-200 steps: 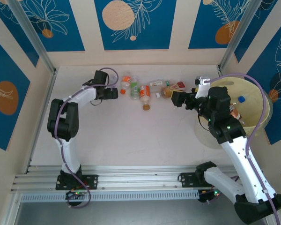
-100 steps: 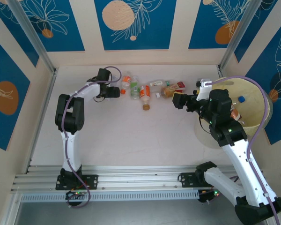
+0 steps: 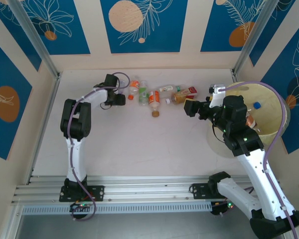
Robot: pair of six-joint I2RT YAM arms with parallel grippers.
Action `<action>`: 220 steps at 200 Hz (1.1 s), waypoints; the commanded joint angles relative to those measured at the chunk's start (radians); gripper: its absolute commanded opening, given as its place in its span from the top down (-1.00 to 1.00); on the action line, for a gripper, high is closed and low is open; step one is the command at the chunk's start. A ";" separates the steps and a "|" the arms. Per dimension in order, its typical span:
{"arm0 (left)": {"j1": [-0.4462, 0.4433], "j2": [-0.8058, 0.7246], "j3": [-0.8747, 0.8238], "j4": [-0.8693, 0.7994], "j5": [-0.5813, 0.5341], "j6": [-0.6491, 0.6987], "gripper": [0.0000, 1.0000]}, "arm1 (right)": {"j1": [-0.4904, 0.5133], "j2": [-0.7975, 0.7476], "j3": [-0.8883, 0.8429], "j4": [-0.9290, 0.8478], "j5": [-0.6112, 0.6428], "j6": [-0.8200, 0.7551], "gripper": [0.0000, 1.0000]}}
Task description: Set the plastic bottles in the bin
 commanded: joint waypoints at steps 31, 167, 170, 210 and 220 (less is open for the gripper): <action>0.006 -0.036 -0.075 0.055 0.035 0.014 -0.03 | 0.007 -0.007 0.002 -0.009 0.028 -0.023 -0.99; -0.075 -0.601 -0.669 0.598 0.292 -0.219 1.00 | 0.024 0.096 -0.001 0.108 -0.083 0.239 -0.99; -0.082 -0.620 -0.688 0.625 0.309 -0.231 1.00 | 0.025 0.101 0.001 0.109 -0.091 0.243 -0.98; -0.201 -0.753 -0.788 0.823 0.546 -0.278 1.00 | 0.037 0.169 0.024 0.164 -0.180 0.327 -0.99; -0.238 -0.760 -0.784 0.842 0.606 -0.276 1.00 | 0.038 0.180 0.018 0.203 -0.229 0.336 -0.99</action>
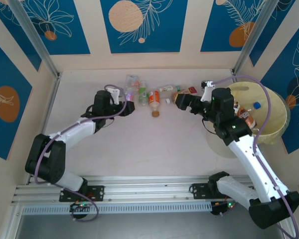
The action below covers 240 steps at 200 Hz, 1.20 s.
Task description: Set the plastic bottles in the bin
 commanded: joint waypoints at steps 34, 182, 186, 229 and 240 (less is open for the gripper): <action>-0.170 -0.039 0.002 0.271 0.316 -0.042 1.00 | 0.018 0.049 0.011 0.202 -0.280 0.089 -0.99; -0.318 0.060 0.187 0.180 0.490 0.074 0.86 | 0.036 0.066 0.022 0.226 -0.211 0.100 -0.10; -0.319 0.062 0.190 0.179 0.494 0.074 0.70 | 0.035 0.057 0.021 0.220 -0.195 0.096 -0.03; -0.320 0.059 0.186 0.175 0.426 0.075 -1.00 | 0.031 -0.030 0.069 0.048 -0.041 -0.015 0.31; -0.319 0.054 0.177 0.175 0.399 0.081 -1.00 | 0.031 -0.059 0.101 -0.013 0.007 -0.062 0.29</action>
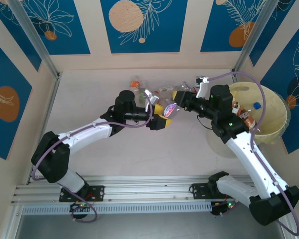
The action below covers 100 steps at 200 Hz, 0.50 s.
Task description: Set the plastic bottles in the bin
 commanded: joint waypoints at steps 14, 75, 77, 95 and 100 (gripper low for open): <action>-0.009 -0.019 -0.008 0.009 -0.081 0.032 -1.00 | -0.002 -0.101 0.139 -0.212 0.203 -0.182 0.26; -0.009 -0.051 -0.081 0.028 -0.295 0.050 -1.00 | -0.012 -0.235 0.360 -0.449 0.852 -0.453 0.17; -0.009 -0.051 -0.081 0.028 -0.298 0.050 -1.00 | -0.013 -0.236 0.361 -0.447 0.869 -0.458 0.17; -0.008 -0.036 -0.073 0.019 -0.309 0.044 -1.00 | -0.028 -0.238 0.372 -0.450 0.984 -0.507 0.15; -0.007 -0.032 -0.070 0.016 -0.310 0.043 -1.00 | -0.035 -0.233 0.377 -0.459 1.010 -0.512 0.15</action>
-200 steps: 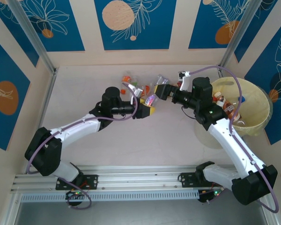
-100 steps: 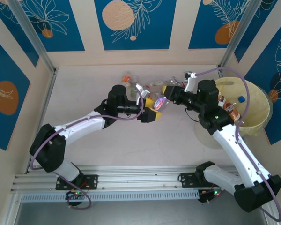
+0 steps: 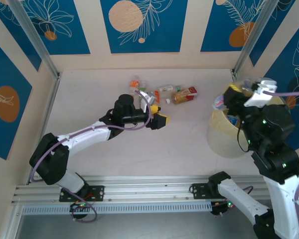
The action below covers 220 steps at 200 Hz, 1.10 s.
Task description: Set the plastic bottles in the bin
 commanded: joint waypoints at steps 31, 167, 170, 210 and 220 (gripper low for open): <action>-0.006 0.015 0.012 0.017 -0.058 0.002 -1.00 | -0.087 0.088 0.080 -0.199 0.415 -0.079 0.11; -0.005 0.094 0.069 -0.024 -0.066 -0.037 -1.00 | -0.765 0.317 0.013 -0.169 0.029 -0.121 0.10; -0.005 0.095 0.070 -0.025 -0.068 -0.037 -1.00 | -0.765 0.324 0.016 -0.176 0.024 -0.116 0.09; -0.005 0.116 0.088 -0.036 -0.067 -0.048 -1.00 | -0.764 0.334 -0.048 -0.121 -0.012 -0.131 0.04; -0.006 0.122 0.093 -0.038 -0.065 -0.049 -1.00 | -0.762 0.330 -0.063 -0.099 -0.010 -0.142 -0.07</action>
